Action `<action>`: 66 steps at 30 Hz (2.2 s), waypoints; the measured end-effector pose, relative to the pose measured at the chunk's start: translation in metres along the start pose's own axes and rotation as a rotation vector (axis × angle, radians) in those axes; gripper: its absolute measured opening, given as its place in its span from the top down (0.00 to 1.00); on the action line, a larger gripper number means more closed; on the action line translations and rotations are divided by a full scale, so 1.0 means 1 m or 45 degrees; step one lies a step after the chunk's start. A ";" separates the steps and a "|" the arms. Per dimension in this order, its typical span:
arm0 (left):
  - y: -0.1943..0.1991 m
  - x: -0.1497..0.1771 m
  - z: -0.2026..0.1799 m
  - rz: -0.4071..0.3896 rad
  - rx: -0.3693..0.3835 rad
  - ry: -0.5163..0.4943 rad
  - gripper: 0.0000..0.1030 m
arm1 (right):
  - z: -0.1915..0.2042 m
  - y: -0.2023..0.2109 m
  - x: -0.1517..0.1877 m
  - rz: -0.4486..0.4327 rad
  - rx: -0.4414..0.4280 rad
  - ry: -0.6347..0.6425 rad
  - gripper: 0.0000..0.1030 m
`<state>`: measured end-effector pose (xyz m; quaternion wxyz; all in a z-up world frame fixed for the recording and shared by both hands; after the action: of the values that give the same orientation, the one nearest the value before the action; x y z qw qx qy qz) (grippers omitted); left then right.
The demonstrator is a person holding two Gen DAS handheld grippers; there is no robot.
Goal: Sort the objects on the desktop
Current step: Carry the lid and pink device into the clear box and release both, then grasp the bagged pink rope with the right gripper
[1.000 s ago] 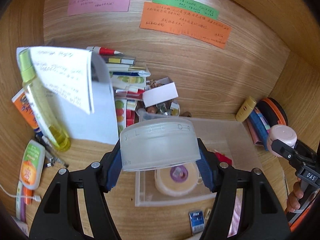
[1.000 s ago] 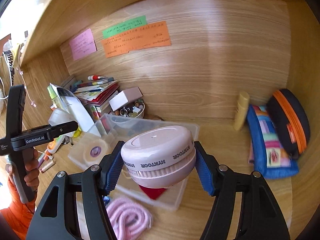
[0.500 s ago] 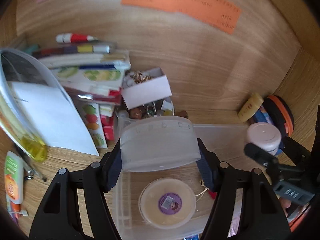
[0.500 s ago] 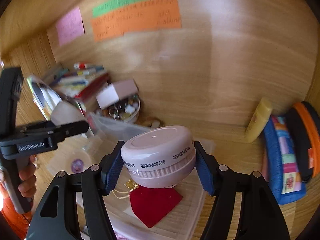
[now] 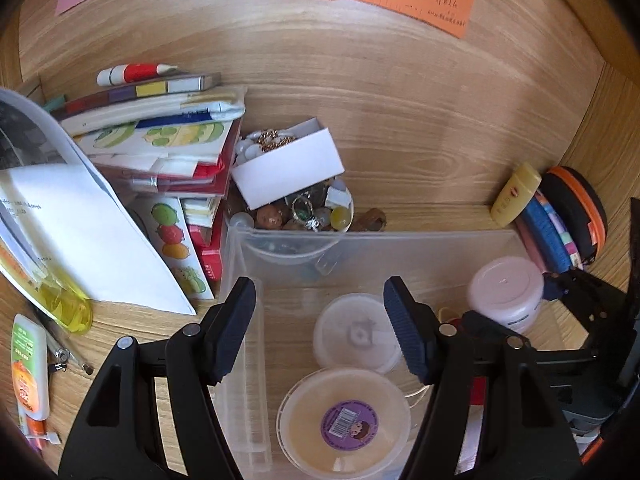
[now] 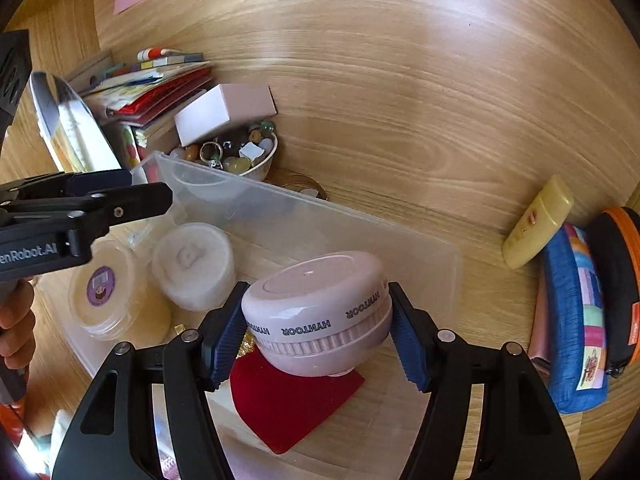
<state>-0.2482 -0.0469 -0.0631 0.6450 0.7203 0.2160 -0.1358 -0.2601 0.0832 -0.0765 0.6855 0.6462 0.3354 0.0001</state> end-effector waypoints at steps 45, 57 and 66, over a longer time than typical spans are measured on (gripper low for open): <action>0.075 0.093 0.008 -0.095 0.022 -0.126 0.09 | 0.062 0.046 0.110 0.029 -0.045 -0.052 0.16; 0.080 0.142 -0.003 -0.024 0.095 -0.239 0.09 | 0.019 0.038 0.166 0.136 0.028 -0.236 0.16; 0.092 0.187 -0.022 0.053 0.134 -0.368 0.09 | 0.016 0.028 0.157 0.156 -0.049 -0.192 0.16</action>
<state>-0.0426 -0.0070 -0.0689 0.6335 0.7304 0.0984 -0.2357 -0.1188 0.1414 -0.1249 0.7197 0.6505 0.2427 -0.0002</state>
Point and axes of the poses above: each gripper's, at about its wrist camera, not at the fingertips, and y roughly against the way its jaws point, z to its left, x to its underside, the point moved 9 cm from there along -y, roughly the way its jaws point, and after that the axes turned 13 degrees about z, right-handed, at the moved point
